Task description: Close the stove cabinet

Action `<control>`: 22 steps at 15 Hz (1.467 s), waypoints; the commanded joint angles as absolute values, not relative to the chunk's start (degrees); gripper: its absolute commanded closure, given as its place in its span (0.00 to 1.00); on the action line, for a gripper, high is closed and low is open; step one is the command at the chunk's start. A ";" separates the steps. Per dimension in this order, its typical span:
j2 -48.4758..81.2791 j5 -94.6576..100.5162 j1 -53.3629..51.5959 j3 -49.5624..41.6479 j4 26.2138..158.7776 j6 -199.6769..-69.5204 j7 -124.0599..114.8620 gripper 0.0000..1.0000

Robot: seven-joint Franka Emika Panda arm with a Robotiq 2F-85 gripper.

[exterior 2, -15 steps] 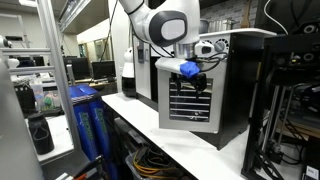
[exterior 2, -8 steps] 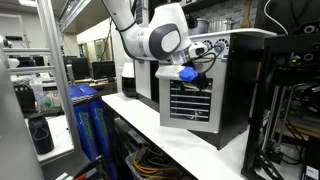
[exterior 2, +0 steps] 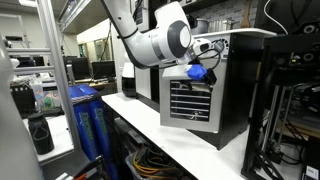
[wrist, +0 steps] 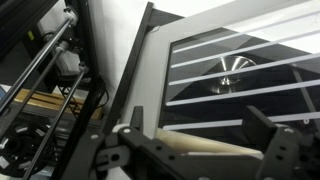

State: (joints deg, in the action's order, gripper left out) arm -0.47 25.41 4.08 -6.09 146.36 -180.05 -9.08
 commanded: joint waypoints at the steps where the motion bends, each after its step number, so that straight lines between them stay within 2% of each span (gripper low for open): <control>1: 1.91 33.77 4.92 -6.55 142.48 -180.12 -15.01 0.00; 16: 9.32 62.47 0.60 -10.46 130.02 -179.19 -39.31 0.00; 20: 7.87 66.54 -0.32 -9.98 132.21 -177.52 -43.92 0.00; 22: 4.75 61.53 -0.06 -8.00 137.92 -177.71 -40.83 0.00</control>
State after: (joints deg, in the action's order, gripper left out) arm 6.88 64.54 0.46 -9.73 133.53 -178.96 -42.16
